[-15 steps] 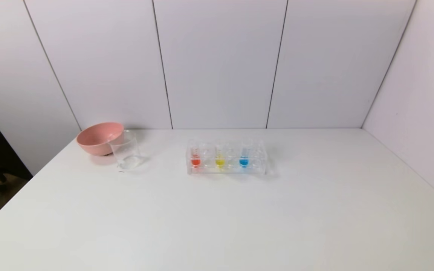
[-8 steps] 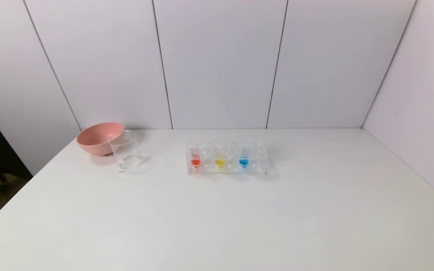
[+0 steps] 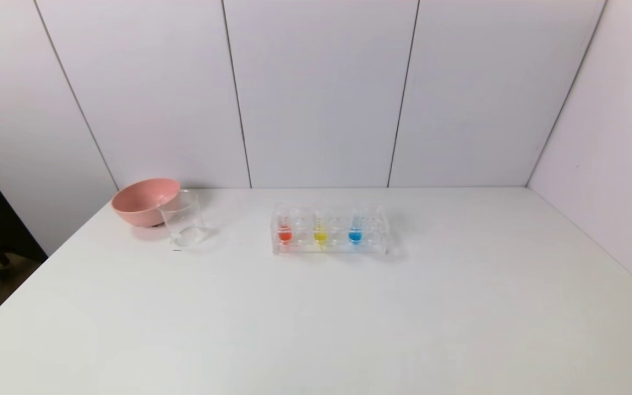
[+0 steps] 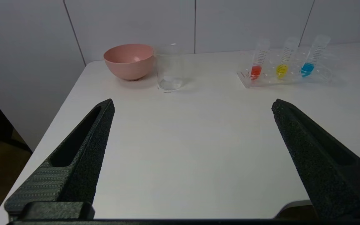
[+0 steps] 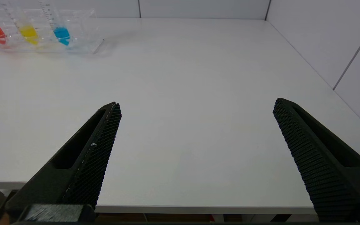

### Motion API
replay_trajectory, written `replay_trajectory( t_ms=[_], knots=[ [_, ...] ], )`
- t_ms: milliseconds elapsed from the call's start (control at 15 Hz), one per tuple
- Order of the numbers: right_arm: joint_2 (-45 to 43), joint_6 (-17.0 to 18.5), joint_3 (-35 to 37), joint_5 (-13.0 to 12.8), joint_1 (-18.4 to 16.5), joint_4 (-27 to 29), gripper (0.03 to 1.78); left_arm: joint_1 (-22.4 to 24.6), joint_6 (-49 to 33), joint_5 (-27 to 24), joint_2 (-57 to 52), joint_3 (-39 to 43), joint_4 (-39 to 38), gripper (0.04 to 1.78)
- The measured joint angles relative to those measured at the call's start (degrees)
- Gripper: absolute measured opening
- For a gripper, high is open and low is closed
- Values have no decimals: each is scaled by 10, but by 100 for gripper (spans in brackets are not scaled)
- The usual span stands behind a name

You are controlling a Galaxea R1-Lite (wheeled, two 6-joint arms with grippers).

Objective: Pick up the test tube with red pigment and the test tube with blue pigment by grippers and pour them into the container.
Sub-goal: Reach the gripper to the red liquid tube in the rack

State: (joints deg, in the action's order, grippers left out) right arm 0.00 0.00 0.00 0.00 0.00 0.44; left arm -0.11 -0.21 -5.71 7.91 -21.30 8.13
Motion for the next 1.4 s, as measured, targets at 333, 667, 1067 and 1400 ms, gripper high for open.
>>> replay_trajectory(
  t_ms=[333, 667, 1067, 1400],
  knots=[
    [0, 0, 0, 0, 0, 0, 178, -9, 0, -14, 152, -79, -73, 176],
    [0, 0, 0, 0, 0, 0, 178, -11, 0, -52, 313, -146, -170, 176],
    [0, 0, 0, 0, 0, 0, 177, -11, -1, -104, 500, -213, -278, 176],
    [0, 0, 0, 0, 0, 0, 177, -11, -1, -139, 640, -273, -341, 176]
  ],
)
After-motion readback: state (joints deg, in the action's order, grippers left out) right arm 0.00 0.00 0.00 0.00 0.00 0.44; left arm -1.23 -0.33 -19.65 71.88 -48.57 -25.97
